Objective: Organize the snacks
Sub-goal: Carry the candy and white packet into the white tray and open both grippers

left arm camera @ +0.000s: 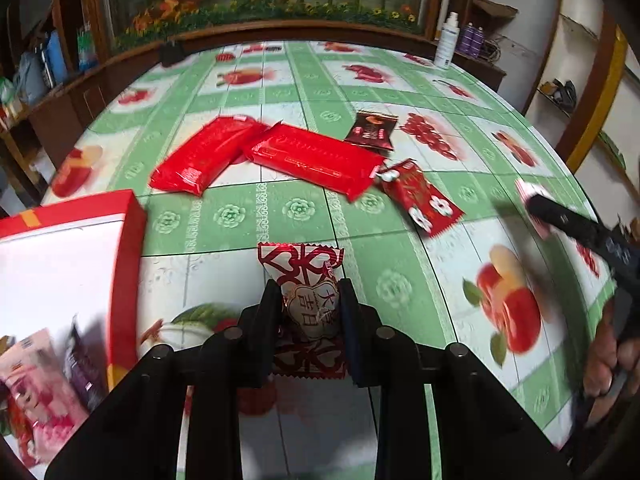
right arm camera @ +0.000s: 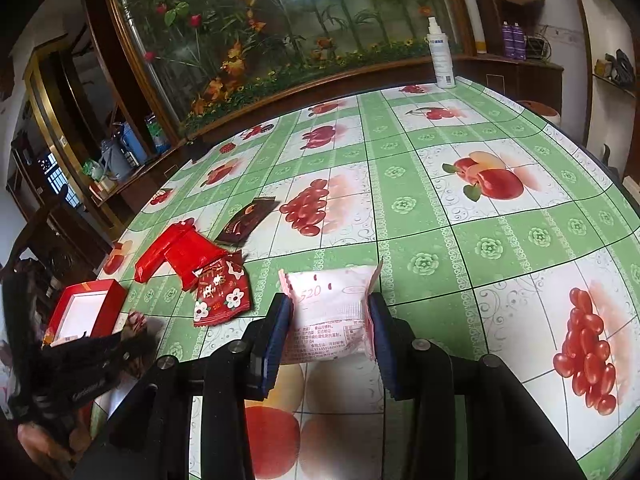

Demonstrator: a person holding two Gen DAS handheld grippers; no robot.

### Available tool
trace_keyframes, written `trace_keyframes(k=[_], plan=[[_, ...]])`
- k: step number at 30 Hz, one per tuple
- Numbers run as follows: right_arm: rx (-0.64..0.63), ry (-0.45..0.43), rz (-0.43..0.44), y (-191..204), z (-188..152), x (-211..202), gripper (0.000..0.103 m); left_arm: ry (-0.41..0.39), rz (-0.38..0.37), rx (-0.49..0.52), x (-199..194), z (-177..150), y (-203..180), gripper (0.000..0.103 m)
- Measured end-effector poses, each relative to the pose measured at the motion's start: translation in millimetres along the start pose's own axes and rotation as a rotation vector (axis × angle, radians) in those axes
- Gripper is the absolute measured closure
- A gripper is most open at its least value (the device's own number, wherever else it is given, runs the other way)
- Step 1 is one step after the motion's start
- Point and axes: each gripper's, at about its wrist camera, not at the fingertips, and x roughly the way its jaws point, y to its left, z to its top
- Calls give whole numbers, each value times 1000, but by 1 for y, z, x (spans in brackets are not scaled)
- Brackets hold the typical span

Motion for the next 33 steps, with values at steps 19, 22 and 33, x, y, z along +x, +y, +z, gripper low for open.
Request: trace_keyframes(k=[19, 22, 33], plan=[[12, -24, -71, -6, 0, -1, 62, -183, 103, 70, -68, -18, 11, 78], [10, -23, -91, -6, 0, 0, 62, -196, 106, 60, -74, -21, 18, 78], [24, -28, -133, -10, -1, -1, 61, -226, 109, 12, -91, -30, 47, 78]])
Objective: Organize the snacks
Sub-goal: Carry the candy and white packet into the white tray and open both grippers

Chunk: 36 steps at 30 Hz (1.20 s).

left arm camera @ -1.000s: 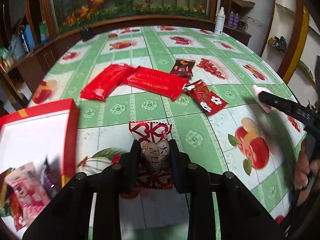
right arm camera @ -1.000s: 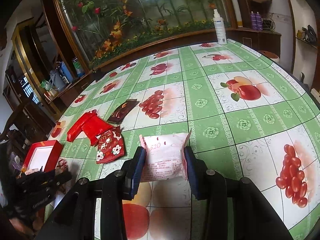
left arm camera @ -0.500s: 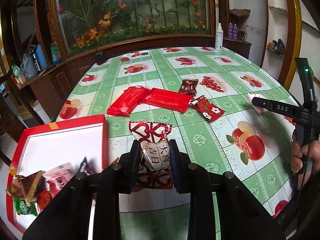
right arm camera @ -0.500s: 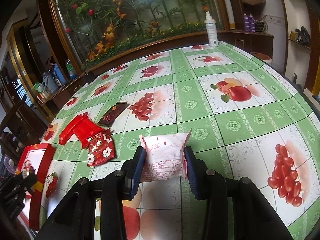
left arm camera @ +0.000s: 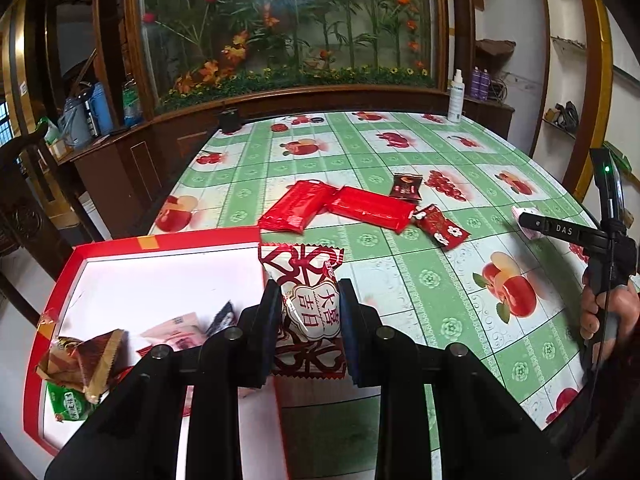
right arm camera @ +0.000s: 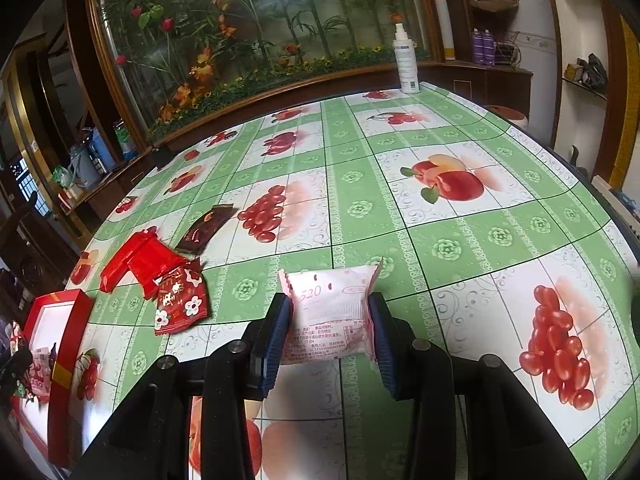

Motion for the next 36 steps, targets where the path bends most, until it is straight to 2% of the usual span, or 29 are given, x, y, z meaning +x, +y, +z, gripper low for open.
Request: trace_keyframes(k=[9, 19, 25, 30, 33, 36], plan=[[17, -5, -24, -3, 0, -2, 61, -26, 8, -50, -19, -8, 33, 78], [56, -33, -4, -4, -1, -9, 61, -50, 113, -159, -33, -21, 103, 78], [67, -22, 2, -1, -3, -7, 61, -44, 147, -207, -27, -27, 127, 78], [79, -26, 95, 19, -9, -10, 61, -37, 140, -212, -23, -30, 132, 78], [36, -49, 188, 52, -14, -14, 61, -32, 137, -207, -22, -33, 133, 78], [-7, -33, 308, 95, -21, -12, 61, -20, 143, -210, -21, -35, 136, 78]])
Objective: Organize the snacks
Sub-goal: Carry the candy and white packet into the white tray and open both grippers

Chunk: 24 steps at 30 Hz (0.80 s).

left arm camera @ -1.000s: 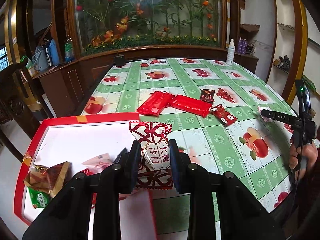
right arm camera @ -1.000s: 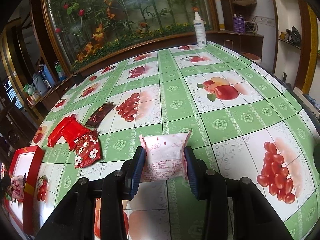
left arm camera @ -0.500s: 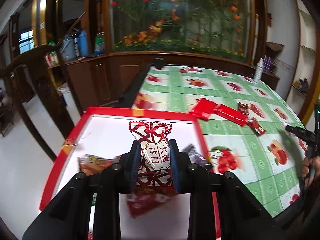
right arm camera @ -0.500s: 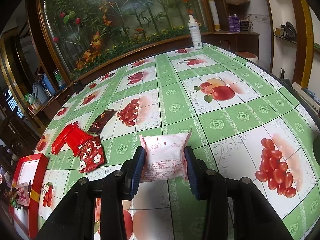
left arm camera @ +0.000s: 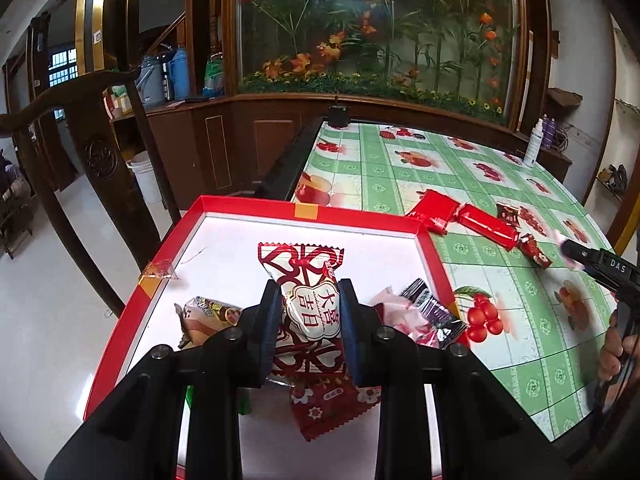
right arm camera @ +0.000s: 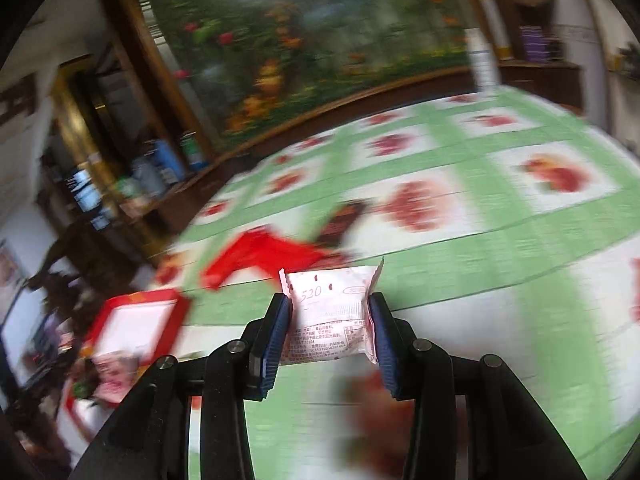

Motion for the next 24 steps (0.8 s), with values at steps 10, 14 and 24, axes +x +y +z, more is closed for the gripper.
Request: trace_keyframes(k=[10, 14, 24], plan=[[-143, 133, 383, 166, -7, 72, 54, 31, 65, 19, 1, -3, 11, 67], [-163, 81, 452, 192, -1, 69, 42, -10, 93, 36, -6, -4, 7, 22], [-58, 4, 169, 91, 21, 73, 33, 23, 42, 86, 5, -7, -19, 22]])
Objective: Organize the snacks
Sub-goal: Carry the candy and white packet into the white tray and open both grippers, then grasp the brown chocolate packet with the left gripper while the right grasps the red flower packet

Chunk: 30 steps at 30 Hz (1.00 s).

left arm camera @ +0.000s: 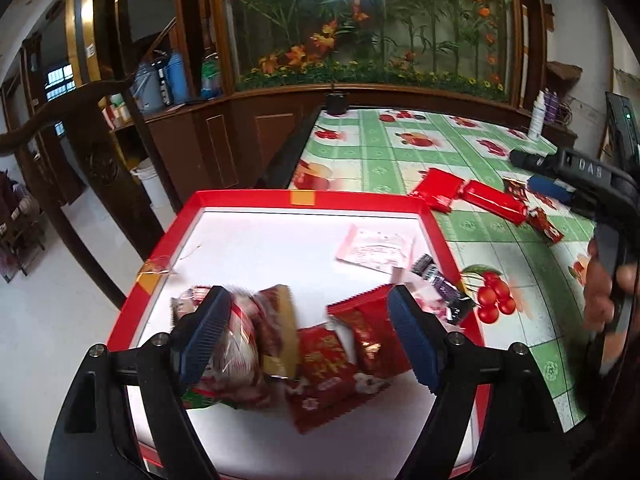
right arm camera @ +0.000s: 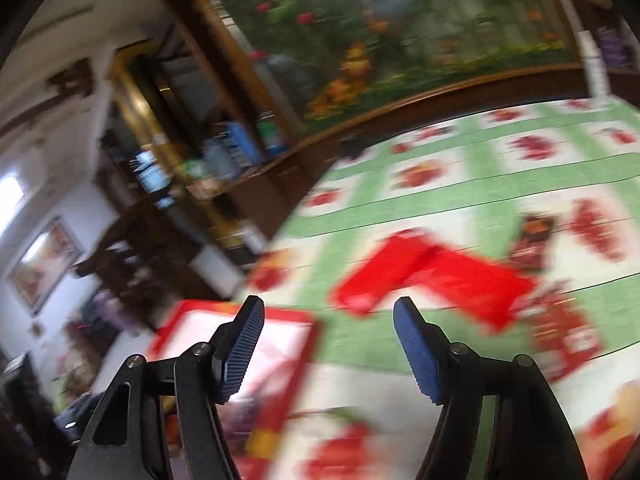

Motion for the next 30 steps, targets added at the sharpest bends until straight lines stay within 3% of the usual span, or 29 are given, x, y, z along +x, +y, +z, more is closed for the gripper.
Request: trace_keyframes(k=[4, 6, 8, 10, 14, 20, 23, 25, 30], plan=[[49, -80, -95, -53, 23, -19, 35, -5, 4, 5, 0, 3, -6, 22], [72, -73, -154, -83, 39, -16, 43, -9, 12, -6, 1, 6, -5, 22], [73, -25, -211, -104, 54, -5, 61, -13, 21, -21, 2, 9, -5, 22], [72, 45, -265, -122, 66, 16, 71, -10, 29, -25, 2, 12, -7, 22], [95, 123, -295, -143, 80, 60, 73, 4, 48, 3, 4, 13, -15, 22], [2, 176, -358, -138, 75, 100, 74, -4, 57, 31, -2, 18, -24, 22], [-57, 220, -346, -126, 66, 92, 73, -8, 47, 40, -6, 19, -30, 22], [-165, 253, -365, -112, 53, 82, 73, -15, 39, 48, -9, 18, -34, 22], [-233, 320, -263, -86, 15, 44, 72, -20, 8, 66, -18, 16, -45, 22]])
